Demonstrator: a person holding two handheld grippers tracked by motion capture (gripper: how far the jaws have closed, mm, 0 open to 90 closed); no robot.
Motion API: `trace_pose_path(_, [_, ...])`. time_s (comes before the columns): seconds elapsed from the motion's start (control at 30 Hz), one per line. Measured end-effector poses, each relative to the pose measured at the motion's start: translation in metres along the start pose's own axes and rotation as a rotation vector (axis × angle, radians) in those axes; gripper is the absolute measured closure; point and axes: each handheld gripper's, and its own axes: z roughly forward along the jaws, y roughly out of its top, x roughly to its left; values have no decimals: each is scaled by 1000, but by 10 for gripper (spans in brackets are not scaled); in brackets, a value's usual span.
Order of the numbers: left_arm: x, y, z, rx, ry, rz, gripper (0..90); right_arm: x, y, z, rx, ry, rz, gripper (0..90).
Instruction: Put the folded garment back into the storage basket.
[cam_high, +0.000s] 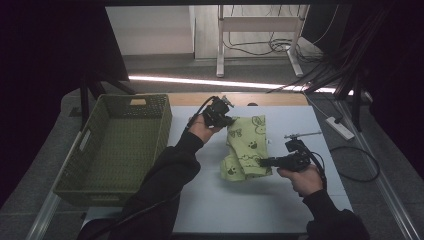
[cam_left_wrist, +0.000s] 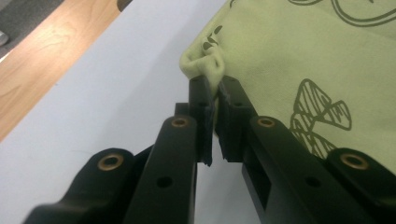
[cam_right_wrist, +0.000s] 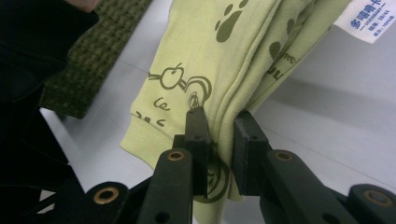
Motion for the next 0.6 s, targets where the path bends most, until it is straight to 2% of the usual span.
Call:
trace_pose_path(0.27, [8, -1, -24, -9, 16, -8, 843, 12, 11, -2, -17, 38, -12, 776])
trace_pose_path(0.6, [19, -6, -58, -16, 45, -18, 843, 34, 30, 1, -32, 87, -48, 776])
